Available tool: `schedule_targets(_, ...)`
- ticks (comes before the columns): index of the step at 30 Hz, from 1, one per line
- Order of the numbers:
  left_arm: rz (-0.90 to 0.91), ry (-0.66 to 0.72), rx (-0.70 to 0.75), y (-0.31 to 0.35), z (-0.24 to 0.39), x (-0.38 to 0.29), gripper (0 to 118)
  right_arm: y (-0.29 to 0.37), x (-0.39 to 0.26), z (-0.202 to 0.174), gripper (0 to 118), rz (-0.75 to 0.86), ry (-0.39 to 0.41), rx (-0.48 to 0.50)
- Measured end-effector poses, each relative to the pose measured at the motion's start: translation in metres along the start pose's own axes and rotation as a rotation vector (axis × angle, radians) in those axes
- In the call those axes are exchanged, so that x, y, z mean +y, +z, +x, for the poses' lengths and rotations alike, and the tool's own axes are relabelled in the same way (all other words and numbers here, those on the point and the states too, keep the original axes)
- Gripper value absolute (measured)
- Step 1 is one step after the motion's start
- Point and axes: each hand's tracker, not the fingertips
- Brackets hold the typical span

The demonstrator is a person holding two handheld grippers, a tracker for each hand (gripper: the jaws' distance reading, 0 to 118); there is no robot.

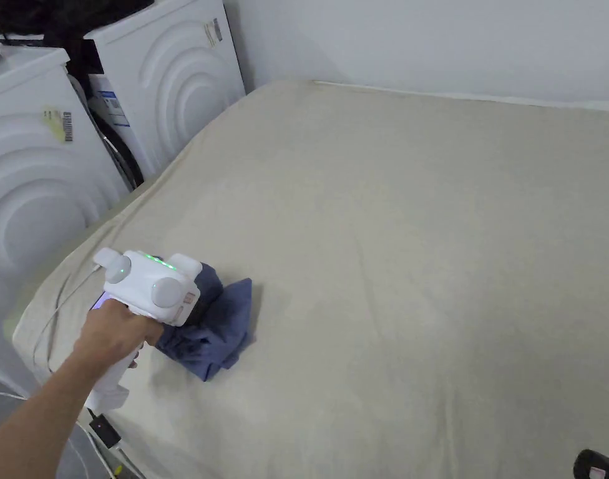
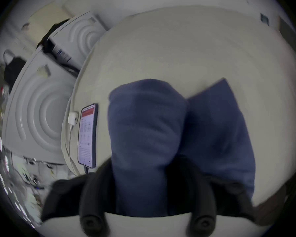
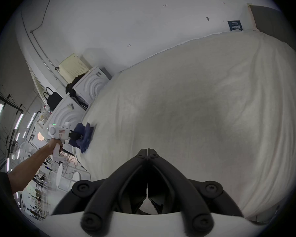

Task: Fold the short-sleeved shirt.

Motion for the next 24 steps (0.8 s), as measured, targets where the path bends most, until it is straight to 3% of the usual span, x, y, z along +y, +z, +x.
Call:
schedule_targets(1,0.051,0.061,0.057,0.002,-0.001,-0.006,60,0.001,0.000,0.000,0,-0.001,0.003,-0.014)
schedule_targets(3,0.063,0.138,0.177,-0.006,-0.011,-0.013,118,0.002,0.001,0.000,0,-0.007,0.022,-0.053)
schedule_targets(6,0.088,0.225,0.172,0.010,-0.016,-0.030,116,0.005,0.000,-0.003,0,-0.042,0.072,-0.114)
schedule_targets(8,0.125,0.206,0.193,0.029,-0.008,-0.041,116,0.005,0.002,-0.005,0,-0.087,0.102,-0.151)
schedule_targets(11,0.248,0.213,0.090,0.092,0.031,-0.047,115,0.022,0.006,-0.019,0,-0.027,0.165,-0.183)
schedule_targets(12,0.317,0.191,0.087,0.116,0.050,-0.050,112,0.031,0.011,-0.025,0,-0.004,0.177,-0.172)
schedule_targets(14,0.441,0.127,0.098,0.166,0.093,-0.059,94,0.048,0.020,-0.035,0,0.080,0.210,-0.158)
schedule_targets(15,0.497,0.125,0.117,0.190,0.115,-0.064,78,0.059,0.028,-0.040,0,0.100,0.242,-0.193)
schedule_targets(16,0.550,0.127,0.075,0.215,0.136,-0.067,46,0.070,0.035,-0.049,0,0.128,0.282,-0.245)
schedule_targets(17,0.598,0.130,0.018,0.238,0.153,-0.071,24,0.082,0.042,-0.058,0,0.161,0.311,-0.293)
schedule_targets(18,0.657,0.157,-0.043,0.238,0.154,-0.074,17,0.097,0.049,-0.068,0,0.205,0.338,-0.320)
schedule_targets(21,0.828,0.149,-0.215,0.307,0.185,-0.073,16,0.151,0.068,-0.096,0,0.362,0.393,-0.321)
schedule_targets(24,1.020,0.130,-0.190,0.375,0.220,-0.064,15,0.210,0.078,-0.131,0,0.566,0.453,-0.382)
